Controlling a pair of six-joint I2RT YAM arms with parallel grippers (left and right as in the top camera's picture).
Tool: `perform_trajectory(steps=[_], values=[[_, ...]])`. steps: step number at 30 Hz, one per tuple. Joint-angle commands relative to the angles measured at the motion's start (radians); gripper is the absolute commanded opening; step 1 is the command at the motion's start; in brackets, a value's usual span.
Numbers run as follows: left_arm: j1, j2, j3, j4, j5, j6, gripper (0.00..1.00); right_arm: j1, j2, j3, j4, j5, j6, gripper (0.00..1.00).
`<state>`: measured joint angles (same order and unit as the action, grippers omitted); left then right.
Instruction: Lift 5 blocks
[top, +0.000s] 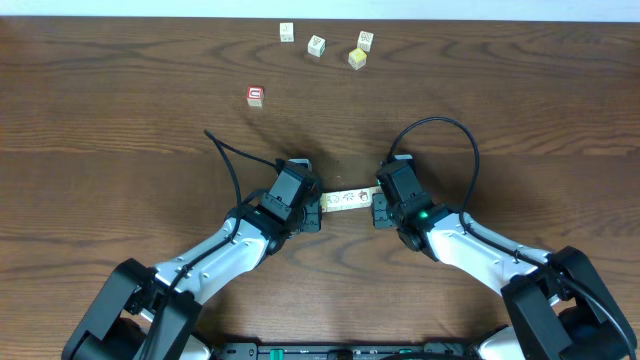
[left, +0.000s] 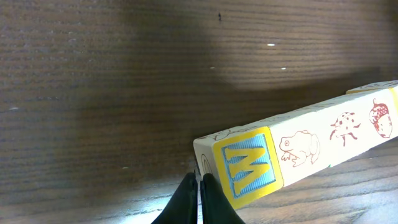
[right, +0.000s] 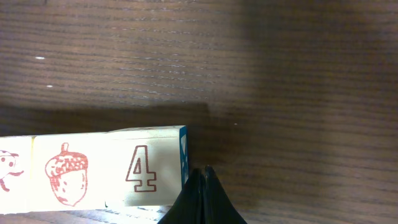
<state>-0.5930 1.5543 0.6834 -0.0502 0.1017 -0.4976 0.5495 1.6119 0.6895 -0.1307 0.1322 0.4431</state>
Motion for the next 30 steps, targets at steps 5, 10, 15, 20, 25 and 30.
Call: perform_trajectory(steps=[5,10,15,20,25,30], values=[[-0.081,-0.005,0.04,0.051,0.246,0.001,0.07,0.106,-0.001,0.043,0.037,-0.32,0.013,0.01],[-0.081,-0.001,0.04,0.051,0.239,0.002,0.07,0.106,-0.001,0.043,0.037,-0.313,0.013,0.01],[-0.081,0.041,0.04,0.053,0.238,-0.003,0.07,0.107,-0.001,0.043,0.037,-0.313,0.013,0.01],[-0.081,0.078,0.04,0.076,0.238,-0.01,0.07,0.107,-0.001,0.043,0.037,-0.286,0.013,0.01],[-0.08,0.082,0.04,0.081,0.224,-0.009,0.07,0.107,-0.001,0.043,0.035,-0.286,0.013,0.01],[-0.077,0.082,0.04,0.074,0.193,-0.008,0.07,0.106,-0.002,0.043,0.033,-0.251,0.012,0.01]])
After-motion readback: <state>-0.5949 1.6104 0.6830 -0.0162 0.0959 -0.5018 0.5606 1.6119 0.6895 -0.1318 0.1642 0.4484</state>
